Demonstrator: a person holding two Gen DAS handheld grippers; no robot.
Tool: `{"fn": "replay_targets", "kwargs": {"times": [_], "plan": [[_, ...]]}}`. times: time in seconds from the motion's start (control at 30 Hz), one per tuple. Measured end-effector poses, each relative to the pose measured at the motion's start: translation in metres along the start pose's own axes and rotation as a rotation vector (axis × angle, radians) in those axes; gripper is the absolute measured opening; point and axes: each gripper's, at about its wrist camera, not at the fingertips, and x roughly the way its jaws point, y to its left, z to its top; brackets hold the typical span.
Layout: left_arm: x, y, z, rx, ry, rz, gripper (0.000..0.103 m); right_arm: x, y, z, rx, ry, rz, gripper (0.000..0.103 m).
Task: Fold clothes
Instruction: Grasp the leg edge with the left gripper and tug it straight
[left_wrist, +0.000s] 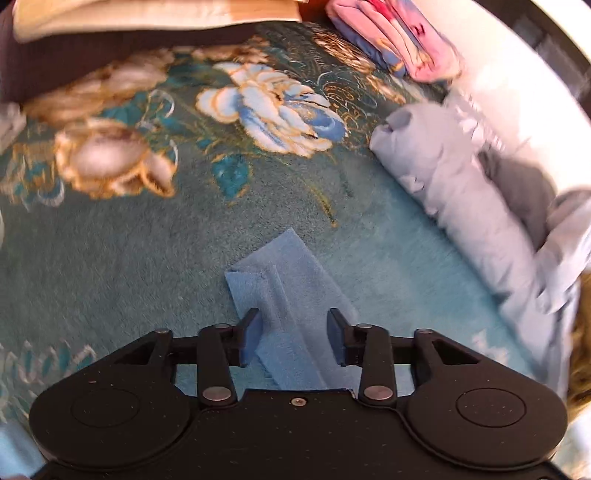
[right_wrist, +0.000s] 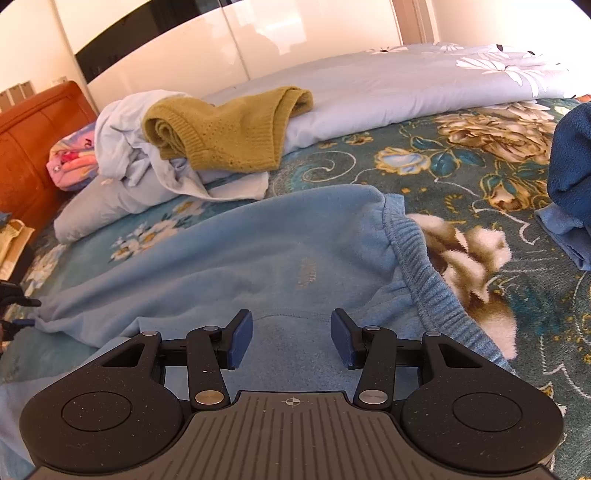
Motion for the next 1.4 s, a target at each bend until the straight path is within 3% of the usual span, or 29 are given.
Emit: {"fn": "replay_targets", "kwargs": {"times": [0.07, 0.3, 0.4, 0.53, 0.77, 0.9, 1.0, 1.03, 1.07, 1.13, 1.33, 1.4], "plan": [[-0.001, 0.007, -0.005, -0.025, -0.028, -0.003, 0.000, 0.000, -0.001, -0.001, 0.004, 0.001, -0.002, 0.043], [-0.036, 0.067, -0.015, -0.147, -0.141, -0.156, 0.000, -0.011, -0.011, -0.005, 0.011, -0.006, -0.024, 0.043], [-0.041, 0.091, -0.016, -0.177, -0.130, -0.228, 0.000, -0.013, -0.016, -0.005, 0.034, -0.007, -0.028, 0.043], [-0.036, 0.088, -0.008, -0.215, -0.067, -0.239, 0.001, -0.011, -0.011, -0.005, 0.038, -0.004, -0.018, 0.043], [-0.018, 0.035, 0.006, -0.103, -0.084, -0.104, 0.039, -0.006, 0.005, -0.004, -0.021, -0.008, 0.015, 0.043], [-0.003, 0.010, 0.003, -0.030, -0.079, -0.027, 0.040, -0.002, 0.004, -0.002, -0.020, -0.006, 0.018, 0.043], [0.004, -0.003, -0.005, 0.029, -0.101, 0.049, 0.036, -0.001, 0.002, -0.002, -0.008, -0.009, 0.019, 0.043], [0.005, -0.006, -0.007, 0.046, -0.113, 0.072, 0.028, -0.001, 0.001, -0.003, -0.003, -0.012, 0.023, 0.043], [0.005, -0.007, -0.009, 0.063, -0.124, 0.098, 0.012, -0.001, 0.000, -0.003, 0.000, -0.013, 0.027, 0.043], [0.001, 0.002, -0.010, 0.017, -0.136, 0.069, 0.003, -0.002, -0.001, -0.005, 0.005, -0.014, 0.032, 0.043], [-0.033, 0.051, -0.012, -0.095, -0.202, -0.118, 0.003, -0.009, -0.010, -0.011, 0.025, -0.017, 0.021, 0.043], [-0.034, 0.065, -0.013, -0.111, -0.171, -0.149, 0.003, -0.011, -0.013, -0.012, 0.038, -0.018, 0.016, 0.043]]}}
